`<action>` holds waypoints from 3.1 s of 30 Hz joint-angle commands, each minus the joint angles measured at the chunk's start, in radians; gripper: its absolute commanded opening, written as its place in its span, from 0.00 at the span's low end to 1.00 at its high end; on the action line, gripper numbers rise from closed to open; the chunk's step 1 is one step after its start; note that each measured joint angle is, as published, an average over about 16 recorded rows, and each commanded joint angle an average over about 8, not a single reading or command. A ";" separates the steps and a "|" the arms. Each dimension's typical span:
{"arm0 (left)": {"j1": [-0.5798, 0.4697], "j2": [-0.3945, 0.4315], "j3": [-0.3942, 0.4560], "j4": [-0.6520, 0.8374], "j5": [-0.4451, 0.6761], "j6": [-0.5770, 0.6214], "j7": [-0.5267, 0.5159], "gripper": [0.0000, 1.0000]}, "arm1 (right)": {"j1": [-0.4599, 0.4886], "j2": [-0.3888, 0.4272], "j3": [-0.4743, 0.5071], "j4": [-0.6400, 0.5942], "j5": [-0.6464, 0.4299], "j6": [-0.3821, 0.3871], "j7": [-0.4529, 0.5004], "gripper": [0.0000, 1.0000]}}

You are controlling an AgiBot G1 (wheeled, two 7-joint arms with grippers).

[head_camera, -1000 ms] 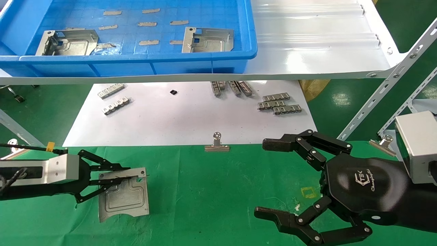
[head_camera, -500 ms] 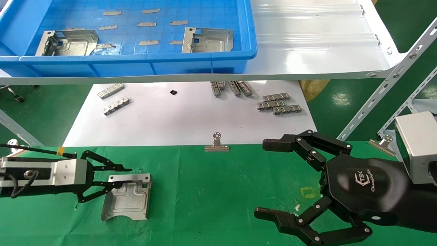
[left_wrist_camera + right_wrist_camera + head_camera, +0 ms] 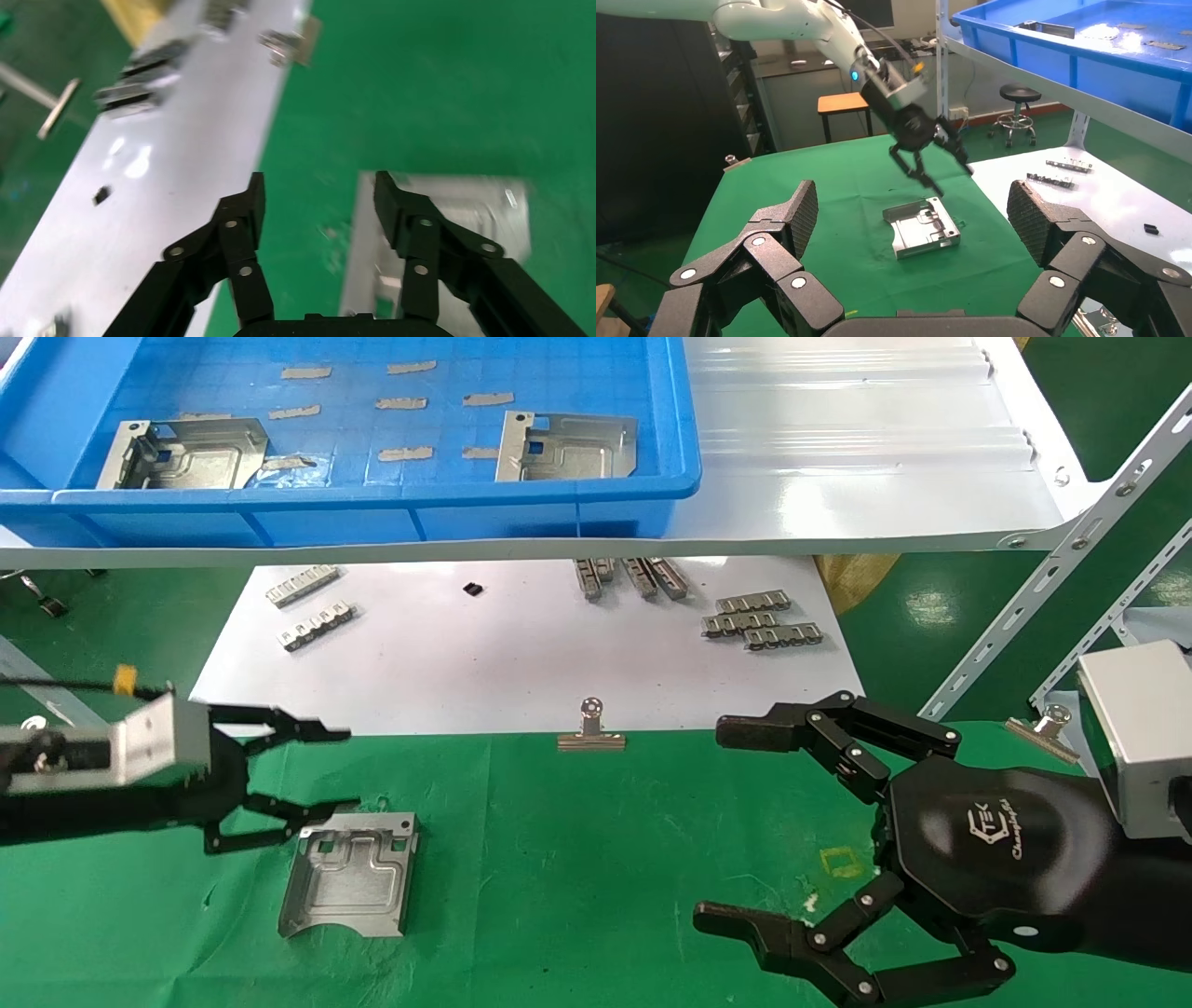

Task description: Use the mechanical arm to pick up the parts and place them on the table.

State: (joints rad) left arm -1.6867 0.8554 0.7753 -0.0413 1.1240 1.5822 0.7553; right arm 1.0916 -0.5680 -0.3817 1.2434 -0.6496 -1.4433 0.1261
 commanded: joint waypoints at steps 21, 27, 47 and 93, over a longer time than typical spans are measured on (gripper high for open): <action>0.068 -0.030 -0.074 -0.107 -0.079 -0.005 -0.167 1.00 | 0.000 0.000 0.000 0.000 0.000 0.000 0.000 1.00; 0.130 -0.054 -0.122 -0.235 -0.114 -0.014 -0.255 1.00 | 0.000 0.000 0.000 0.000 0.000 0.000 0.000 1.00; 0.333 -0.134 -0.279 -0.659 -0.232 -0.045 -0.544 1.00 | 0.000 0.000 0.000 0.000 0.000 0.000 0.000 1.00; 0.620 -0.247 -0.501 -1.257 -0.399 -0.088 -0.948 1.00 | 0.000 0.000 0.000 -0.001 0.000 0.001 0.000 1.00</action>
State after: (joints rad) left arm -1.0666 0.6078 0.2735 -1.2991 0.7246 1.4939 -0.1927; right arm 1.0912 -0.5678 -0.3816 1.2428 -0.6492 -1.4428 0.1259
